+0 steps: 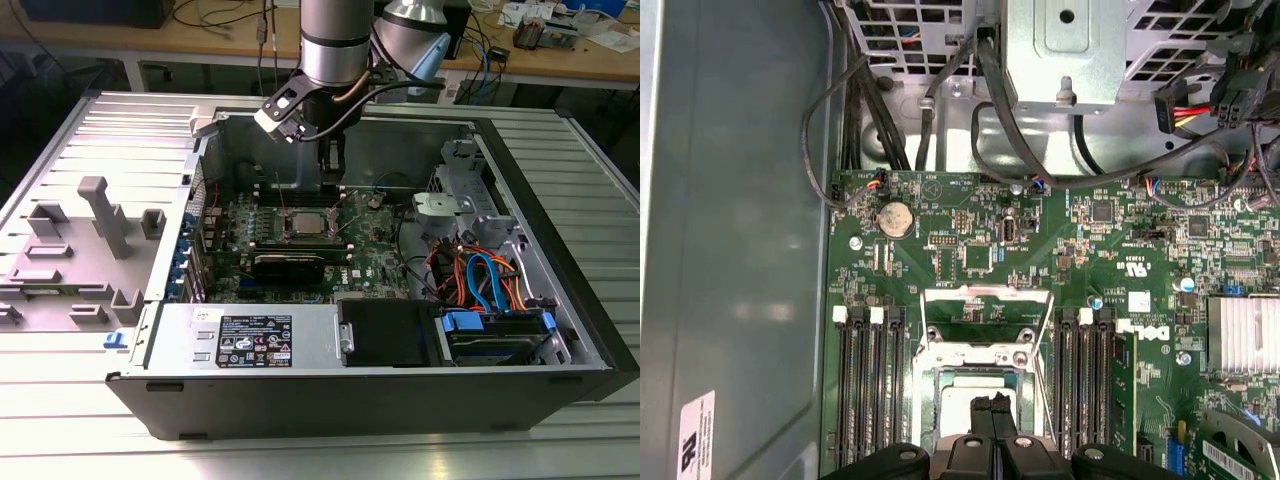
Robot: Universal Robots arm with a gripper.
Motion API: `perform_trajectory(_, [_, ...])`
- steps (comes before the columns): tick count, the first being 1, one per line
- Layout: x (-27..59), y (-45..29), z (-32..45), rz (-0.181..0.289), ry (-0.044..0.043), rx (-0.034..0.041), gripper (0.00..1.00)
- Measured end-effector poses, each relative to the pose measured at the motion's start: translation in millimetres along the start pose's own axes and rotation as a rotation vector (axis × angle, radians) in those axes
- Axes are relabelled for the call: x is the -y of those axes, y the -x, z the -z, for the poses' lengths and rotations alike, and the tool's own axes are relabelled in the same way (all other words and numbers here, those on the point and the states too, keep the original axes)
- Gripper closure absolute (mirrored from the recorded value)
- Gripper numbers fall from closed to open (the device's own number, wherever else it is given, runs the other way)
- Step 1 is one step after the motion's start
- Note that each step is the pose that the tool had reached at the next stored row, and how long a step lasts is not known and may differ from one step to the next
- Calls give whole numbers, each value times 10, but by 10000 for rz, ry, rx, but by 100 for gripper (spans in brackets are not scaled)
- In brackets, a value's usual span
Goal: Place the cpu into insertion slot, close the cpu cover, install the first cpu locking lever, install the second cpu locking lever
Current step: 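Close the cpu cover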
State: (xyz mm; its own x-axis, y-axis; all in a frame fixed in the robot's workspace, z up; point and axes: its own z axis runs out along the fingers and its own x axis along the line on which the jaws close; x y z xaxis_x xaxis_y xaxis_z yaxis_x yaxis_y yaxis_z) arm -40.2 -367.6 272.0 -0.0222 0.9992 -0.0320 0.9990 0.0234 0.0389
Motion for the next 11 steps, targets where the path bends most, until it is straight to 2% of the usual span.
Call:
perform_trajectory(3, [-56,1,-3,0,0,-1,89])
perform_trajectory(11, [-133,3,-6,0,0,-1,89])
